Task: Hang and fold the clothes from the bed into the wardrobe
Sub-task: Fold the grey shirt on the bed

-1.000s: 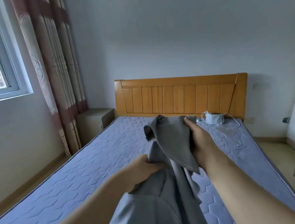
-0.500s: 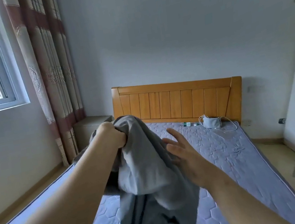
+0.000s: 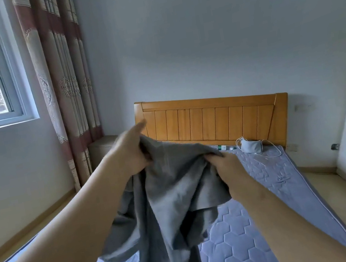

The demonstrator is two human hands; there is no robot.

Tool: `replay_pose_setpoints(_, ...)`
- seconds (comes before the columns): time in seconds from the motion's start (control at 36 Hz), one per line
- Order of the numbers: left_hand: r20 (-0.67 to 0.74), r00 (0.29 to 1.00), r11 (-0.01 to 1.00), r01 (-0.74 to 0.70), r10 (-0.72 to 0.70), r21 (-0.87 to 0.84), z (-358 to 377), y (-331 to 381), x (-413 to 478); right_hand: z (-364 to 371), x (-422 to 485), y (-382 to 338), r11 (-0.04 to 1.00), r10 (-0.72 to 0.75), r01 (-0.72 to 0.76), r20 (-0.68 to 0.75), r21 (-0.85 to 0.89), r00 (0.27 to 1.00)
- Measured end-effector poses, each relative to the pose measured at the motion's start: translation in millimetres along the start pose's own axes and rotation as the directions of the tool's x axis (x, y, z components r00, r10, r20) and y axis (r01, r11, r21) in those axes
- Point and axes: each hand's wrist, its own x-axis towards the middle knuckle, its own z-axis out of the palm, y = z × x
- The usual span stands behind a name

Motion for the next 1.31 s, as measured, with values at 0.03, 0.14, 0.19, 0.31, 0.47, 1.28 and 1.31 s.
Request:
replay_pose_setpoints(0.03, 0.07, 0.997, 0.979, -0.045, 0.032, 0.201, 3.3, -2.8, -8.2, -1.3, 2.5, -5.9, 0.998, 0.005, -0.005, -0.006, 0.067, 1.0)
replay_pose_setpoints(0.14, 0.422, 0.906, 0.551, -0.361, 0.018, 0.752, 15.9, -24.8, -19.0, 4.0, 7.7, -23.3, 0.992, -0.021, 0.01, 0.087, 0.127, 0.996)
replay_pose_setpoints(0.19, 0.488, 0.865, 0.442, -0.395, -0.116, 0.805, 17.6, -34.4, -16.8, 9.5, 7.3, -26.7, 0.992, -0.021, 0.003, 0.142, 0.126, 0.99)
replay_pose_setpoints(0.31, 0.429, 0.903, 0.366, -0.407, 0.023, 0.837, 11.2, -44.1, -6.1, 14.0, 6.4, -24.7, 0.994, -0.018, -0.007, 0.244, 0.105, 0.97)
replay_pose_setpoints(0.47, 0.157, 0.963, 0.65, -0.266, 0.221, 0.712, -1.5, -41.9, 8.3, 6.7, 5.4, -11.6, 0.984, -0.019, -0.043, 0.338, 0.176, 0.941)
replay_pose_setpoints(1.28, 0.128, 0.893, 0.507, -0.357, 0.431, 0.785, -16.1, -9.4, 28.4, 5.3, 25.3, -5.9, 0.951, -0.107, 0.146, 0.154, -0.274, 0.982)
replay_pose_setpoints(1.31, 0.115, 0.899, 0.558, -0.359, 0.423, 0.748, -16.2, -7.4, 28.5, 3.6, 23.2, -1.6, 0.934, -0.049, 0.123, 0.221, -0.335, 0.974)
